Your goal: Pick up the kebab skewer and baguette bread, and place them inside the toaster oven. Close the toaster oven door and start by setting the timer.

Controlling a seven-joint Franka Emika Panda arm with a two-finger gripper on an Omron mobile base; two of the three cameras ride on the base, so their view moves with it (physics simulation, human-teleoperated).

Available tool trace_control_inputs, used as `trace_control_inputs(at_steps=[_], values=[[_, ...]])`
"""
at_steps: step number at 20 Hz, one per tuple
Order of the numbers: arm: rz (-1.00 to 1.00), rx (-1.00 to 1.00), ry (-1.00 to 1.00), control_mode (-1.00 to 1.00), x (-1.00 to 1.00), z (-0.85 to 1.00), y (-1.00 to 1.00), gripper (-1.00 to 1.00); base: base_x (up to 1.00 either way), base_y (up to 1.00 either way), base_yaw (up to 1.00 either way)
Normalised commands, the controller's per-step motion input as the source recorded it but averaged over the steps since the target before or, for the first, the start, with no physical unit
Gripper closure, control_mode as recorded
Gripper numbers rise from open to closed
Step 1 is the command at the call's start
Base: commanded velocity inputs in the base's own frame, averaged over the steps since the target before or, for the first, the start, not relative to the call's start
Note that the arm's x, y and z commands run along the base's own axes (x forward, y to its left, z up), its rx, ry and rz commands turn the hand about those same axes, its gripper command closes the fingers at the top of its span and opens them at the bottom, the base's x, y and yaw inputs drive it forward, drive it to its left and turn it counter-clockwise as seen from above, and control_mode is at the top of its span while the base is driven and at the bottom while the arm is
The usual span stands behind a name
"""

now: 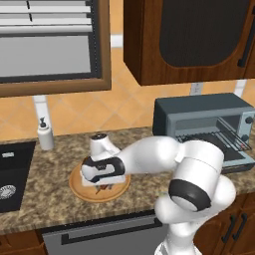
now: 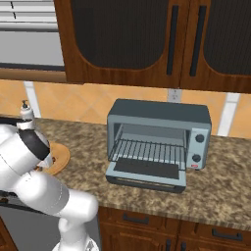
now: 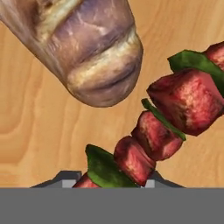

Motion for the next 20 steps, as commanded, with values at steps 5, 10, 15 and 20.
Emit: trace_control_inputs(at_steps=[5,10,15,20], values=[[0.0,0.0,-0.11,-1.0,-0.73,0.35,-0.65,1.0,0.0,0.0,0.0],[0.0,0.03,-0.2,-1.0,-0.57,0.72,-0.99,1.0,0.0,0.0,0.0],[0.05,0.07,-0.19,-1.0,-0.52,0.66,-1.0,1.0,0.0,0.0,0.0],[0.2,0.04,-0.1,-1.0,-0.31,0.67,-1.0,1.0,0.0,0.0,0.0]])
